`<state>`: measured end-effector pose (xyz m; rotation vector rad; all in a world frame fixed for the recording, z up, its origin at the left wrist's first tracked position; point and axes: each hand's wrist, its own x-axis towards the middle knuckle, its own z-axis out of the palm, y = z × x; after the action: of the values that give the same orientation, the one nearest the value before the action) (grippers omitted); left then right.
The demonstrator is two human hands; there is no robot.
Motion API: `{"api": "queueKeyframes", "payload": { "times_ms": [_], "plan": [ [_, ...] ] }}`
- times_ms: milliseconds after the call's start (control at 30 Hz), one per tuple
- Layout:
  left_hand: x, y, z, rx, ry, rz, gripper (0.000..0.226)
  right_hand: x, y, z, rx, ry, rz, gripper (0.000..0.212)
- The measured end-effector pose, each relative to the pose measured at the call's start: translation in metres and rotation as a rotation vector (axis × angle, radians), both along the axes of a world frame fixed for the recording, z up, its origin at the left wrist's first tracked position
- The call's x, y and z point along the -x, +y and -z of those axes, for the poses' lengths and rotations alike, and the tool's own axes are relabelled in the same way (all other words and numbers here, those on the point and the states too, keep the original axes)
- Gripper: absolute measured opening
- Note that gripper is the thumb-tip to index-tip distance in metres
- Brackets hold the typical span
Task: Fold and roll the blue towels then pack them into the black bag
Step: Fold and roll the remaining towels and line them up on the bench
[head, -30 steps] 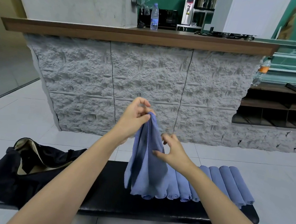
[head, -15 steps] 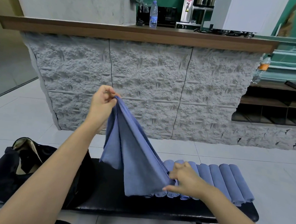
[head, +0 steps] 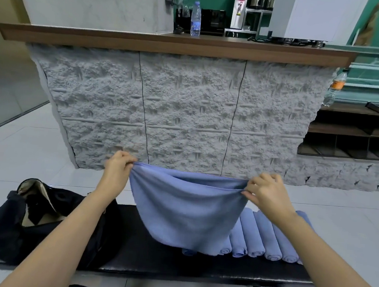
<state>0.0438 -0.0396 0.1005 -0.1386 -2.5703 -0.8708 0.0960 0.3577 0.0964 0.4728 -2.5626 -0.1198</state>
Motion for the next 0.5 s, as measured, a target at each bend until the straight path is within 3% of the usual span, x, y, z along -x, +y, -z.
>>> {"api": "queueKeyframes", "payload": {
  "times_ms": [33,100,267,367,500],
  "plan": [
    [0.0,-0.002,-0.001,0.012,0.005,0.012,0.023,0.002,0.0,-0.005,0.06,0.016,0.023,0.013],
    [0.0,-0.004,-0.005,-0.029,0.033,0.027,0.02,0.007,0.001,-0.012,0.146,0.003,0.072,0.035],
    [-0.006,0.0,-0.029,-0.265,0.111,0.063,0.018,0.011,0.004,-0.032,0.132,0.048,0.142,0.015],
    [-0.007,0.004,-0.037,-0.437,0.027,0.048,0.016,0.013,0.004,-0.045,0.353,-0.062,0.177,0.01],
    [-0.008,0.005,-0.041,-0.73,-0.018,0.114,0.016,0.016,0.004,-0.061,0.775,-0.27,0.088,0.019]
  ]
}}
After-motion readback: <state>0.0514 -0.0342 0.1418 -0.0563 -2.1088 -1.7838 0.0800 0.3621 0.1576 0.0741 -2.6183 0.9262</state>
